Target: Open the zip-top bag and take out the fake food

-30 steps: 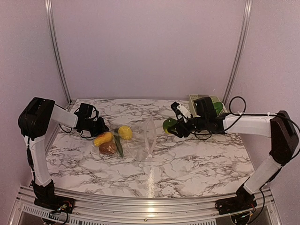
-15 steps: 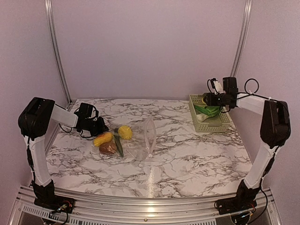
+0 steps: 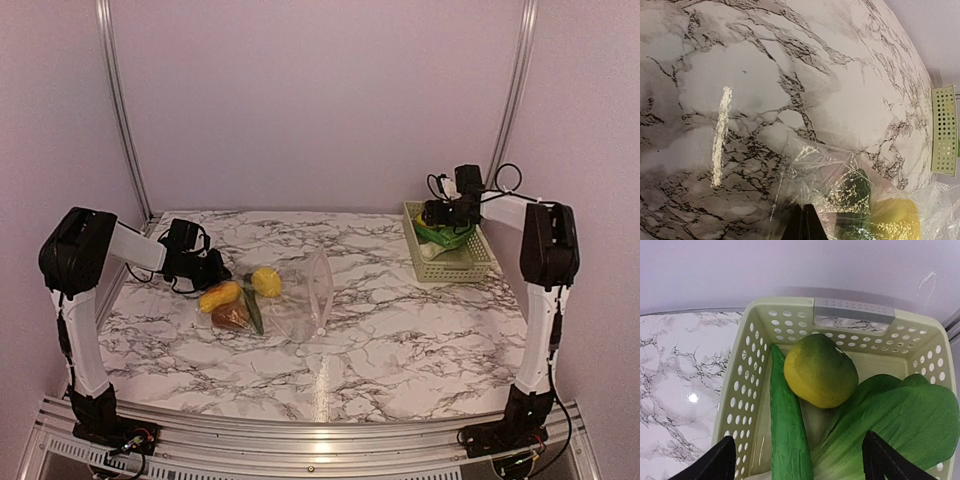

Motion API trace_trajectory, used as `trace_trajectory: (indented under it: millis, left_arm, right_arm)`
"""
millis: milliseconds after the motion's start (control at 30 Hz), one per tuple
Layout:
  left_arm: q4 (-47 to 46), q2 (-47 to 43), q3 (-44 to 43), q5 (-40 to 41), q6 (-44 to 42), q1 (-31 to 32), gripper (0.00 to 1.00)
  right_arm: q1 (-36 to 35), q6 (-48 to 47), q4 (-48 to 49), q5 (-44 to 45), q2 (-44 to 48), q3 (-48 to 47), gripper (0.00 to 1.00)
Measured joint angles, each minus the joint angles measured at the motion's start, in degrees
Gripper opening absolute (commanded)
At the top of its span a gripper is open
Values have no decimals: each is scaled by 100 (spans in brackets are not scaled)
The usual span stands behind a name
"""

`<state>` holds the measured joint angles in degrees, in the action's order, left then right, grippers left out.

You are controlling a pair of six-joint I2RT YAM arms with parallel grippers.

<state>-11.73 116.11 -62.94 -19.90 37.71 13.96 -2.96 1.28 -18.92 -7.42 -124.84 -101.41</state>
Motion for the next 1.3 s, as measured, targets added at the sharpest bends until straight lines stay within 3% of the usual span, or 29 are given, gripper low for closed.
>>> trace_trajectory:
  millis: [100,333,567,867,1100,1300]
  left_arm:
    - [2,0,0,0,-2,0,0]
    - [0,0,-2,-11,-2,0,0]
    - [-17,0,-2,-48,0,0,0]
    - [-175,0,96,-68,68,0,0]
    - [-348,-13,210,-83,94,0,0]
    - [-466,-76,356,-109,177,2,0]
  right_arm:
    - [0,-28,-63,7,50,-87,83]
    - [-168,-90,-212,-278,833,334,65]
    - [-1235,26,-105,-1106,1596,1117,48]
    - [-2452,975,175,-2356,1493,1893,32]
    - [-2857,1672,616,-2883,1211,2033,10]
    - [-2999,2074,922,-3071,841,2122,6]
